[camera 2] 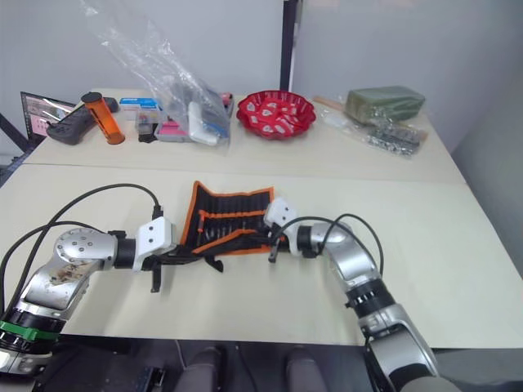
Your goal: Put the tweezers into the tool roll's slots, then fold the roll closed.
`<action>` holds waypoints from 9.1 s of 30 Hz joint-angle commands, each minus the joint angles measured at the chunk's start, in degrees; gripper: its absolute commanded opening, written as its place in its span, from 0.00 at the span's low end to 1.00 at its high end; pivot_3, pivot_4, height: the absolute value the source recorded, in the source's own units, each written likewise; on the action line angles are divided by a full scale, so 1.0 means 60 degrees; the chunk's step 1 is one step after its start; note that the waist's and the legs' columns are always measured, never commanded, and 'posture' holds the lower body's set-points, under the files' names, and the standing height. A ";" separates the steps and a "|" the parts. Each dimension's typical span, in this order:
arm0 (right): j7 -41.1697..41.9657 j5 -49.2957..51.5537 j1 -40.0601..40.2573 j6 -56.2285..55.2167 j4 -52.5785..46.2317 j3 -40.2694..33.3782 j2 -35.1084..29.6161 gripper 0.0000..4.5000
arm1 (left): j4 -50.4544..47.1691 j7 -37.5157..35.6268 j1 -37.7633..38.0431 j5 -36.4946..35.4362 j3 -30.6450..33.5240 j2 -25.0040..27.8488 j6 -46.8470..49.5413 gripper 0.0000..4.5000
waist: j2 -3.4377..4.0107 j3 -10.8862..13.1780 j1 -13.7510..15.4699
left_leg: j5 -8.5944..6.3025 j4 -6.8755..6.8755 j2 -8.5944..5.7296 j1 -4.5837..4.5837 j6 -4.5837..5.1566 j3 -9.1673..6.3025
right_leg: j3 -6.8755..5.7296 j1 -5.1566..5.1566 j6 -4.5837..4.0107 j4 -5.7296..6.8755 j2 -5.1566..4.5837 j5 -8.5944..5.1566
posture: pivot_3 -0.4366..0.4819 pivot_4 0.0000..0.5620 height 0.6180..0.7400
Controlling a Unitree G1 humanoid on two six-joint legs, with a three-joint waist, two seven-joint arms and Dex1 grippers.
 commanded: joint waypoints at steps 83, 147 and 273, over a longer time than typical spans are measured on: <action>-0.4191 -0.1246 0.0301 -0.2177 0.2275 -0.0990 0.2608 0.00 | 0.2952 0.5403 -0.0495 0.0473 0.0396 -0.3870 -0.0699 0.00 | 0.0002 -0.0003 -0.0039 | 0.0001 -0.0020 -0.0007 0.0152 -0.0008 -0.0023 | -0.0013 0.0153 0.0036 -0.0018 0.0000 -0.0032 | 0.48 0.27 1.00; -0.3540 0.2815 -0.0781 0.6122 -0.0004 -0.3190 0.0566 1.00 | -0.3435 0.1735 0.3035 -0.5727 0.4992 0.0925 0.4089 0.41 | 0.0052 -0.0057 -0.0065 | 0.0000 -0.0152 0.0010 0.0026 -0.0005 0.0026 | 0.0009 -0.0001 -0.0005 -0.0144 -0.0010 -0.0036 | 0.48 0.27 1.00; -0.1060 0.0113 0.0103 0.2495 0.0196 -0.0171 0.0375 0.00 | -0.0136 0.5496 0.0264 -0.3647 0.2317 -0.3131 0.3752 0.87 | 0.0051 -0.0059 0.0005 | 0.0000 -0.0119 0.0005 0.0134 -0.0007 0.0028 | 0.0013 0.0136 0.0030 -0.0148 -0.0004 -0.0024 | 0.48 0.27 1.00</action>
